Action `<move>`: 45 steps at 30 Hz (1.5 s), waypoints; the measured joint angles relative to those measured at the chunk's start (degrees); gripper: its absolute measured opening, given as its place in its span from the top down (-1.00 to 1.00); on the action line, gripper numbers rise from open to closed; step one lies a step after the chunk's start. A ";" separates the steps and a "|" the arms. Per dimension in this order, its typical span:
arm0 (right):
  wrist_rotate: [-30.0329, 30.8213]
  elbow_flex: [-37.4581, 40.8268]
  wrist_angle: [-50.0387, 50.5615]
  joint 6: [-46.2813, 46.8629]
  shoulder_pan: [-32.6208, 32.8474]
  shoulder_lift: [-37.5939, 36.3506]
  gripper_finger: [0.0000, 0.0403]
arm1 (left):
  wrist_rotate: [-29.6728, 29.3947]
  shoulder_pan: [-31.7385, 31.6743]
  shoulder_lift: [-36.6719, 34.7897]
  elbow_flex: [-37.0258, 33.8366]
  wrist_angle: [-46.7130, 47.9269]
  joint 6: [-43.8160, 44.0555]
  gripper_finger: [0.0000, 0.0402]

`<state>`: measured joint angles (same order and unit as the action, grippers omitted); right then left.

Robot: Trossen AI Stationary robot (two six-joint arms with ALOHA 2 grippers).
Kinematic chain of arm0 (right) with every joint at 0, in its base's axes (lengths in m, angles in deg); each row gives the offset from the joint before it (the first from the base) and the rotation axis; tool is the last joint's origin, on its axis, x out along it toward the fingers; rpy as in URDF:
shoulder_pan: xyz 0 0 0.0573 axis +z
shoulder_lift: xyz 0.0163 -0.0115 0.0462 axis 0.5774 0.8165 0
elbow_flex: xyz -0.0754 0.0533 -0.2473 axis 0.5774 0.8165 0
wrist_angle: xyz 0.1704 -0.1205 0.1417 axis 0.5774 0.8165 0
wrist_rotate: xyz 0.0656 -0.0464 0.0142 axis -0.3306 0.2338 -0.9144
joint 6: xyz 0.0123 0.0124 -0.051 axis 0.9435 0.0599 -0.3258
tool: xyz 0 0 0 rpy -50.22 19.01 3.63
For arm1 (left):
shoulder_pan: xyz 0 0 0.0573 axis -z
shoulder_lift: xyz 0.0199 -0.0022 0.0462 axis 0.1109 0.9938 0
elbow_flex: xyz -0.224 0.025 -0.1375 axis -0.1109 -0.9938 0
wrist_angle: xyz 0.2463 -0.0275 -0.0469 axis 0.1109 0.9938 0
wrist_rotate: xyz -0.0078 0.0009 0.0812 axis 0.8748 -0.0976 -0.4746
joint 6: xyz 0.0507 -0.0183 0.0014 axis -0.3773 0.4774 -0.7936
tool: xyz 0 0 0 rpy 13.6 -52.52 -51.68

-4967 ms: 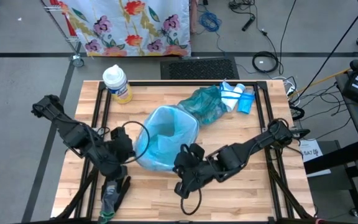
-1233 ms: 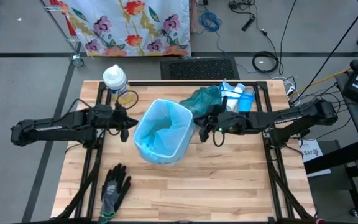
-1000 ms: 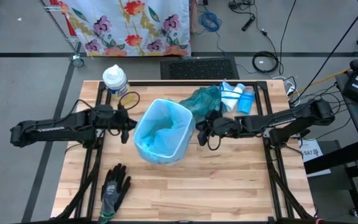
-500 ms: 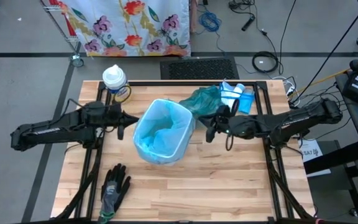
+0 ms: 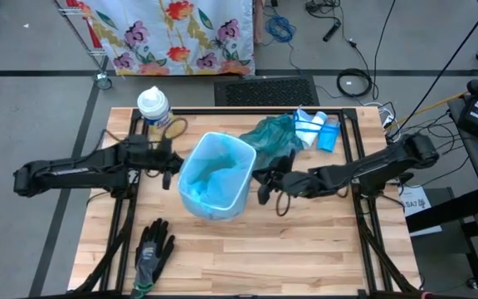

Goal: Place trash/remove bag and relplace
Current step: Insert the light blue trash bag into the white trash bin

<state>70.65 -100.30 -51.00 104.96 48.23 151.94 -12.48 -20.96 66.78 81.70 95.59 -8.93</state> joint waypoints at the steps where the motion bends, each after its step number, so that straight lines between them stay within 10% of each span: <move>1: -0.03 0.00 0.01 0.77 -0.14 1.24 1.00 | 1.01 0.02 1.25 -0.02 -0.04 0.01 1.00; 15: -1.20 0.02 2.84 6.78 -0.23 6.38 1.00 | 3.08 0.27 13.24 -0.04 0.86 -3.28 1.00; 31: 5.10 0.00 12.78 3.32 1.40 -12.41 1.00 | 0.51 -6.48 -5.40 -0.09 -2.15 -0.02 1.00; 45: 0.07 0.00 4.37 2.68 1.07 -3.95 1.00 | 11.08 -4.72 -3.12 -0.02 -1.99 4.46 1.00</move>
<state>70.72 -100.30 -46.63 107.64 49.30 147.99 -1.40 -25.69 63.67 81.68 93.60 -4.47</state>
